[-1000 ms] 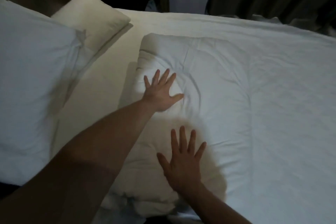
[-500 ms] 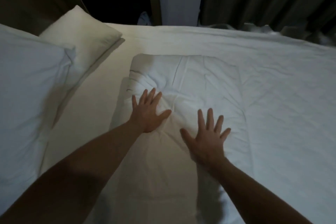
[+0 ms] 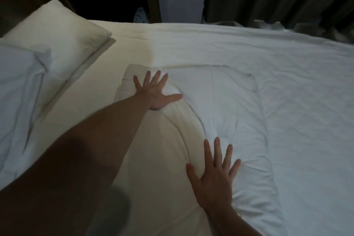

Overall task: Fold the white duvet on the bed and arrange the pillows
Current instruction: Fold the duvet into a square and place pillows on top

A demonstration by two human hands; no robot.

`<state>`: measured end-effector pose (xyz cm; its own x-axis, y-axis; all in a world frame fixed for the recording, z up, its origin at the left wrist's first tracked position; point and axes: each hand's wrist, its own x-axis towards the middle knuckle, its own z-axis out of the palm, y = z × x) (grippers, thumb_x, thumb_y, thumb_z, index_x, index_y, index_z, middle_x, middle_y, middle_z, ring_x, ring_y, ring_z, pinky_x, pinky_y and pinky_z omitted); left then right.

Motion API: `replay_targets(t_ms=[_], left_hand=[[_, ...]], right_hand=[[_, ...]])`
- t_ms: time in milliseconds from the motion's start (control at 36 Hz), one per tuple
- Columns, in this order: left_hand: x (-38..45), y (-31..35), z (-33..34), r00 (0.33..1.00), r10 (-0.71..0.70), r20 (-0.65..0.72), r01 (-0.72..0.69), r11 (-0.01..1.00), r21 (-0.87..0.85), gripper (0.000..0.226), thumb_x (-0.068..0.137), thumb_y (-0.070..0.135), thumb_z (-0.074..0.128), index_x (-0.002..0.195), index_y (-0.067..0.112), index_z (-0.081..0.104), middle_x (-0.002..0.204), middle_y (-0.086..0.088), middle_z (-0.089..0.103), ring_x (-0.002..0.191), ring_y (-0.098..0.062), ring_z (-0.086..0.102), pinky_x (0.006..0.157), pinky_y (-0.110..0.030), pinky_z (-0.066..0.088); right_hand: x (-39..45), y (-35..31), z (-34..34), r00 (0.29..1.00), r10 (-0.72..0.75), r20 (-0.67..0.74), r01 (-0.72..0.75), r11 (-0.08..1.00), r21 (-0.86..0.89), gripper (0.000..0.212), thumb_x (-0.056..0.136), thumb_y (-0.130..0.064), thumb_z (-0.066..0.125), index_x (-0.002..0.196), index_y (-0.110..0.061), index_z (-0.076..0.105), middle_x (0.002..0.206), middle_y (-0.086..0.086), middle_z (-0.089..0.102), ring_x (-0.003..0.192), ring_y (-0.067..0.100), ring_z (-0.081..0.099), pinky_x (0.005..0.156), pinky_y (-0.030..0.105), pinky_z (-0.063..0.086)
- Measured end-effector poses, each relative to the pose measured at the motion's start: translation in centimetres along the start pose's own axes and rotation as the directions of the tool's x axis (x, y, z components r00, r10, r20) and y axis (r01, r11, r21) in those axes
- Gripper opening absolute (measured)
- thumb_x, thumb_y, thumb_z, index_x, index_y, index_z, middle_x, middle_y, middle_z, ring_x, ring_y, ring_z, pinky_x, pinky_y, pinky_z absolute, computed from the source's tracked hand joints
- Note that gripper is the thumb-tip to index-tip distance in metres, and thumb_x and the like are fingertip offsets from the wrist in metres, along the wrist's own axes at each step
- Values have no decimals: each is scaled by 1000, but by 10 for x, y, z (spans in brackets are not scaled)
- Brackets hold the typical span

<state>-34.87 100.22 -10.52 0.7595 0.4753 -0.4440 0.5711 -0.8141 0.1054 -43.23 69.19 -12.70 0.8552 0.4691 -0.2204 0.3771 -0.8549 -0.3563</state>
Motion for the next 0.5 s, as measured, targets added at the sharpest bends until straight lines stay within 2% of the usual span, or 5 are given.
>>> replay_targets(t_ms=[111,167,278,333,500], left_hand=[[25,-9,35,997,-1,-77,-5,997,-82,113,59,103,16,154,43,-2,163,16,-10,150,-16,-14,113,-62,-16],[34,-10,54,985,16,-169,-30,996,-86,105,67,98,16,155,41,0,164,15,-5,151,-17,-10,114,-61,-14],[51,-16,93,906,65,-418,-102,993,-67,88,83,84,22,156,34,15,164,7,14,151,-23,7,118,-58,-5],[61,-19,106,865,77,-496,-132,988,-76,81,88,76,29,154,30,24,162,4,22,150,-25,14,119,-56,-1],[74,-23,116,838,71,-540,-134,988,-79,76,91,71,29,153,27,28,160,3,27,148,-26,19,120,-53,3]], right_hand=[[12,5,24,999,-13,-44,13,1000,13,82,86,-68,44,155,-31,24,165,-5,8,152,31,-4,116,66,6],[19,9,38,998,-18,-58,18,1000,-3,80,86,-66,45,155,-29,28,165,-3,11,152,33,-1,116,67,7],[30,16,62,994,-31,-100,29,999,-21,77,88,-66,43,154,-27,31,165,0,15,151,36,4,115,67,8],[33,18,71,993,-34,-112,31,999,-28,77,88,-66,41,153,-28,30,164,1,15,151,37,4,115,68,8],[40,22,83,991,-30,-132,28,1000,-14,78,87,-66,42,154,-29,28,165,-1,14,151,36,4,115,68,9]])
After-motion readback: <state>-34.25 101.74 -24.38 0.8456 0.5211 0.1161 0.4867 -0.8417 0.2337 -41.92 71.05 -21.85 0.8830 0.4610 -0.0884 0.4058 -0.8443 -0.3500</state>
